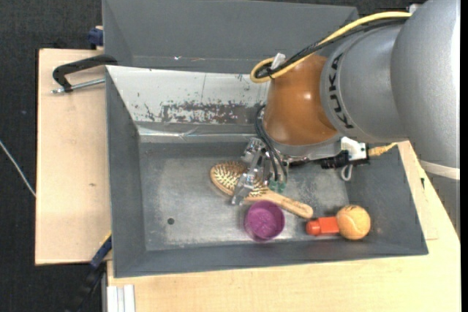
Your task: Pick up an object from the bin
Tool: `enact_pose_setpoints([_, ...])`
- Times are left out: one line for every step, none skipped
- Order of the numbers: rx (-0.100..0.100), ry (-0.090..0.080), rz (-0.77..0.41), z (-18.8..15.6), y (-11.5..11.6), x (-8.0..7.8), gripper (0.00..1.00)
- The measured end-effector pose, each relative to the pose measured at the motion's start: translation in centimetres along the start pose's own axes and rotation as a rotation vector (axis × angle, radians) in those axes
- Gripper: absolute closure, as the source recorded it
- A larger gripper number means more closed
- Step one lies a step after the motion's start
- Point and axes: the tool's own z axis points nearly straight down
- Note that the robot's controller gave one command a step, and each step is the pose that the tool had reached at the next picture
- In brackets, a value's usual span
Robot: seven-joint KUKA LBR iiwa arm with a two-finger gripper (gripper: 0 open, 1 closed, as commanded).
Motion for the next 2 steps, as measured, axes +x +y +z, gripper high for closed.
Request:
enact_pose_setpoints([0.004,0.006,0.000,-1.1,-0.1,0.1,1.00])
enact_pose_setpoints([0.004,0.006,0.000,-2.7,-0.1,0.1,1.00])
